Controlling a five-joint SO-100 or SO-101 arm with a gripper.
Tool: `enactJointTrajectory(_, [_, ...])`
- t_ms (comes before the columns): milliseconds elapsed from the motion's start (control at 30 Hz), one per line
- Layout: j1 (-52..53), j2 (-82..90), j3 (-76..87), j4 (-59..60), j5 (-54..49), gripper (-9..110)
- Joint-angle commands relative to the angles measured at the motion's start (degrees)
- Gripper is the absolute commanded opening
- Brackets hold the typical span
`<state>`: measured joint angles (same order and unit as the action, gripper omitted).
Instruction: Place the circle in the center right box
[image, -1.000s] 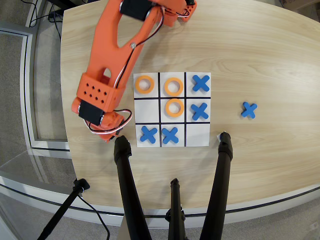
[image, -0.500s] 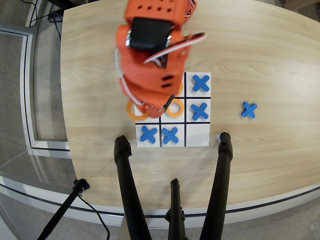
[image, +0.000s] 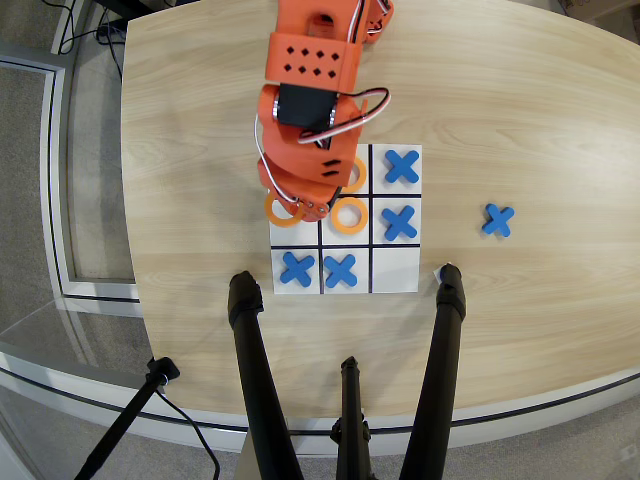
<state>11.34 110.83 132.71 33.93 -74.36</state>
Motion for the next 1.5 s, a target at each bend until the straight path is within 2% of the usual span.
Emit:
enactJointTrajectory(0, [0.7, -3.1, -2.3, -1.3, -0.3, 0])
enactJointTrajectory(500, [-1.2, -18.2, -15.3, -0.8, 1.3, 0])
enactJointTrajectory(1100, [-1.3, -25.9, -18.6, -1.8, 1.3, 0])
enactJointTrajectory(1467, [-0.2, -23.9, -20.1, -0.8, 1.9, 11])
